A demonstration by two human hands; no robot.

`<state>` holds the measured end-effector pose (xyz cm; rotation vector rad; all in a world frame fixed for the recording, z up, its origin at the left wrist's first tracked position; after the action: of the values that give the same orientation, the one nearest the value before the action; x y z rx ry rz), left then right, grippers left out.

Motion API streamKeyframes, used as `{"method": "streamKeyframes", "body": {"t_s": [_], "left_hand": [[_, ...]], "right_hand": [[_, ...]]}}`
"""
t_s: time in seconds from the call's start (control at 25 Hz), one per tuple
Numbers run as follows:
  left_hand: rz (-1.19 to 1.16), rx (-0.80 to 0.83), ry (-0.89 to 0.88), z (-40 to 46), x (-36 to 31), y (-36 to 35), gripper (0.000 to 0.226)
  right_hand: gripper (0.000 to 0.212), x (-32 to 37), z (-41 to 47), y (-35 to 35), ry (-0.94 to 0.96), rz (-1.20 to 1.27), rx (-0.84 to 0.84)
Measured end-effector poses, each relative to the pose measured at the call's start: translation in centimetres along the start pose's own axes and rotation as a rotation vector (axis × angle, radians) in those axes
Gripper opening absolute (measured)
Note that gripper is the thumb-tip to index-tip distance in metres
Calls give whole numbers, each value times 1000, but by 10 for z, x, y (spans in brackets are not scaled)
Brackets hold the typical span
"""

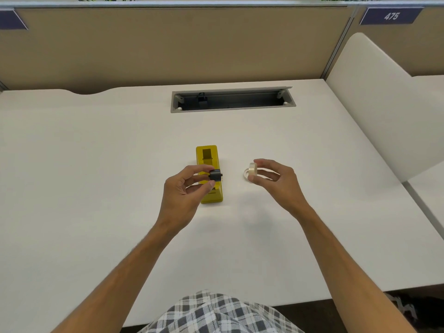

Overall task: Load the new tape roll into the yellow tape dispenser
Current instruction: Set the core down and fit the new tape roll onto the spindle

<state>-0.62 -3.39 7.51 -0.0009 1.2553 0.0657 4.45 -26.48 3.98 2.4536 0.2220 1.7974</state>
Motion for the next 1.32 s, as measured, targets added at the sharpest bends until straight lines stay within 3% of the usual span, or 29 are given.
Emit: {"method": "streamKeyframes", "body": {"t_s": [0.16,0.44,1.08,1.32], "left_hand": [[3,21,2,1,-1,0,27],[92,63,-34,-1,-2,0,29],[70,85,-80,-1,-6,-2,31],[37,66,-71,2,-7,-3,31]], "right_hand": [[40,18,-18,-11,49,123,152],[50,37,-34,-27,154,59,232],[48,48,-41,-43,206,-11,251],[50,51,-47,-45,234,-92,146]]}}
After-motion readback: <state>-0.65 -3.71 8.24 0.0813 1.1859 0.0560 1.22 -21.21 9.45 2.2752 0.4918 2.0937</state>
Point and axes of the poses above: each hand's wrist, its own z-axis towards the middle knuckle, its own y-axis out of the back of the hand, x = y × z, the point moved 3 cm from there along z, towards the middle knuckle, and after that the axes turned 13 degrees about -y, right-handed, at the moved point
